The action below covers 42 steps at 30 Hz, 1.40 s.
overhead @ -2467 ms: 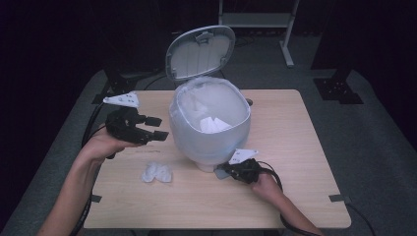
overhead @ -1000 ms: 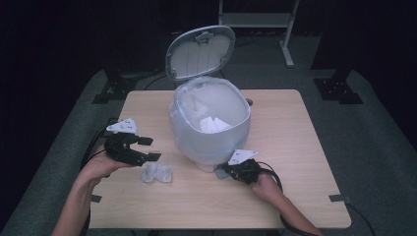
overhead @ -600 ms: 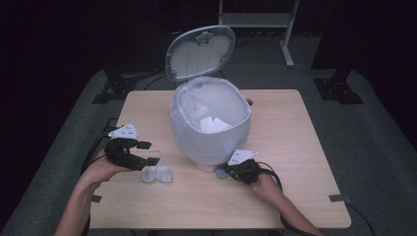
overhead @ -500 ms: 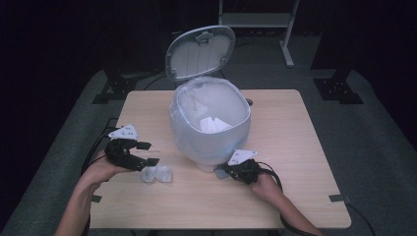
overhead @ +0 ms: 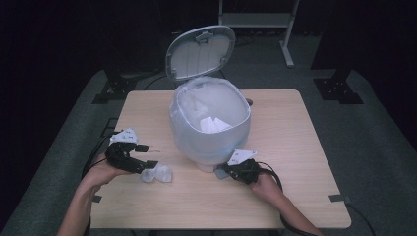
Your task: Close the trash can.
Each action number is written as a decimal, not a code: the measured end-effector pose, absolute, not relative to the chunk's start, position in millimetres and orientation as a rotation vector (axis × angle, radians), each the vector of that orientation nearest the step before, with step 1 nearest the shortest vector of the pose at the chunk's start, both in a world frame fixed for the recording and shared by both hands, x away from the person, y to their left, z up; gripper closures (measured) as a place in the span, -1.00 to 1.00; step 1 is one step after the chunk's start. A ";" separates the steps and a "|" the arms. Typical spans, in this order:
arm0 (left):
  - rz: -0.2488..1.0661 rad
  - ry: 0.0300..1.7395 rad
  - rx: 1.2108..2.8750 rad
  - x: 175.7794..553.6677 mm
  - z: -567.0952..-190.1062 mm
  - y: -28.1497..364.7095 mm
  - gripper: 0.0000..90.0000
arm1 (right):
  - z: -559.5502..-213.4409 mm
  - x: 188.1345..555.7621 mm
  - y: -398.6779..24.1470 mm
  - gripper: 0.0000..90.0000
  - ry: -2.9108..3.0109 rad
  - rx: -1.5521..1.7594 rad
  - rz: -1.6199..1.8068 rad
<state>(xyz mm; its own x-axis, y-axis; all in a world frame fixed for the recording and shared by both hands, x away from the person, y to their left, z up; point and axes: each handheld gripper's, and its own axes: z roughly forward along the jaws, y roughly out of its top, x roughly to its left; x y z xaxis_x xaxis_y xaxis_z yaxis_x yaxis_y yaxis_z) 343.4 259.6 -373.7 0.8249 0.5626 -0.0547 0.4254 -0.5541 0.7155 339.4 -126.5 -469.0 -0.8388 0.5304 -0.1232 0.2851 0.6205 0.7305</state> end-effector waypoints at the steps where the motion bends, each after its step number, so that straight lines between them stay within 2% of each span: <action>1: 0.229 0.731 2.244 344.4 -378.0 260.7 -0.40 | -469.0 339.4 -126.5 0.91 2.519 0.657 1.053; 20: 0.198 0.785 2.268 349.5 -408.6 263.6 -0.39 | -468.9 339.3 -126.4 0.91 2.518 0.654 1.050; 22: 0.185 0.780 2.272 350.1 -412.2 263.2 -0.31 | -468.9 339.3 -126.3 0.91 2.518 0.651 1.050; 42: 0.171 0.796 2.301 353.9 -437.5 258.4 -0.24 | -468.9 339.1 -126.0 0.91 2.517 0.651 1.051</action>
<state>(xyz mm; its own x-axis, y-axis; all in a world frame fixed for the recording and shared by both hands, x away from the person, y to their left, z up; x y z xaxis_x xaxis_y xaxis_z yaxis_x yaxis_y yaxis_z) 353.9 258.4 -437.5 0.8035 0.5878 -0.0939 0.4975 -0.5765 0.6482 339.1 -126.0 -468.9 -0.8387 0.5292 -0.1283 0.2810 0.6223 0.7306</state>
